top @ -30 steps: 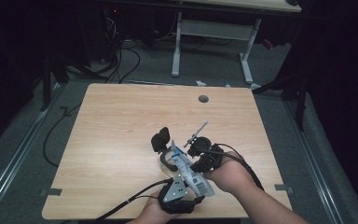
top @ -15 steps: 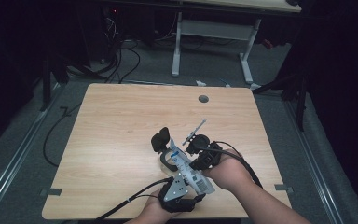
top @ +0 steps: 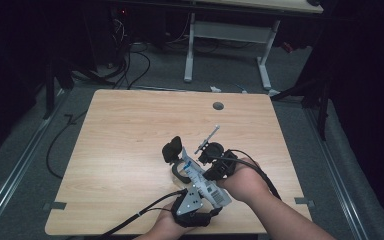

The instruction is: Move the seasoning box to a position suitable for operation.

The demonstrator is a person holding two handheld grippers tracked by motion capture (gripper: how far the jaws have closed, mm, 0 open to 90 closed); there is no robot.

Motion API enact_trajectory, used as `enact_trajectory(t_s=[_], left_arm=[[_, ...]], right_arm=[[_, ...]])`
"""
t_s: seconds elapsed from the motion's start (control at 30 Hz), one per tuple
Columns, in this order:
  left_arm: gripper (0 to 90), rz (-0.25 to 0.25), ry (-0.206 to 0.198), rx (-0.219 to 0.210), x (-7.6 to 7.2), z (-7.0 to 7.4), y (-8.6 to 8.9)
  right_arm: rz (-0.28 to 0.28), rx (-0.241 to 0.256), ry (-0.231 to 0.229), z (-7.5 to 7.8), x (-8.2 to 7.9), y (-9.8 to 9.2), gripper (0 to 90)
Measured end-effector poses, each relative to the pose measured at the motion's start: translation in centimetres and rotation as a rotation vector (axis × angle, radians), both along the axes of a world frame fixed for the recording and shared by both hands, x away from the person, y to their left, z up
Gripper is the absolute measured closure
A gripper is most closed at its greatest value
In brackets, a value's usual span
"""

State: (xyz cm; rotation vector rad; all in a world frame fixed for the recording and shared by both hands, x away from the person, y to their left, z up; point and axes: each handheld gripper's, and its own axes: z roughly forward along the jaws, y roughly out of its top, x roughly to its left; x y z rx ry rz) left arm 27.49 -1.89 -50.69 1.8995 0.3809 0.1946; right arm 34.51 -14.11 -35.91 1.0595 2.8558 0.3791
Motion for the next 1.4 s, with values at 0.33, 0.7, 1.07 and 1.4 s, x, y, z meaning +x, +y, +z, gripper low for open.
enact_trajectory(t_s=[0.33,0.7,1.07,1.4], left_arm=[[43.8,0.002,-0.007,-0.006,0.12,0.31,-0.19],[45.0,0.017,-0.002,-0.026,0.29,0.52,-0.27],[45.8,0.037,0.028,-0.077,0.22,0.61,-0.48],[46.3,0.04,0.031,-0.089,0.37,0.88,-0.35]], right_arm=[[-0.005,-0.001,-0.01,0.22,0.21,0.06,89.8],[0.002,-0.001,-0.02,0.32,0.52,0.32,89.8],[0.004,-0.025,-0.024,0.55,0.62,0.6,89.8],[0.009,-0.02,-0.032,0.92,0.7,0.77,89.8]])
